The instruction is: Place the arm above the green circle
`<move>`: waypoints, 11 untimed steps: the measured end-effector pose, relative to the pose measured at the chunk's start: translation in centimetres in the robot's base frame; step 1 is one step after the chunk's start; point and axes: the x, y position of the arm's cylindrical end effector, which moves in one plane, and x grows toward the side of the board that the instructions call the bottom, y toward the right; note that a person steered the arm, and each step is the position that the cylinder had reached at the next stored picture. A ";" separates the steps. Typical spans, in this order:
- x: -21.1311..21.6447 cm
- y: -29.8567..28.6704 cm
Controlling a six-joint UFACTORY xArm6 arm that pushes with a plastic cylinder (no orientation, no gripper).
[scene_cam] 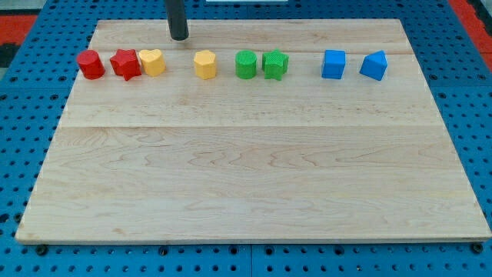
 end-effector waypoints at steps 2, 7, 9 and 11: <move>0.0 0.0; 0.2 0.7; 0.2 1.9; 0.1 9.8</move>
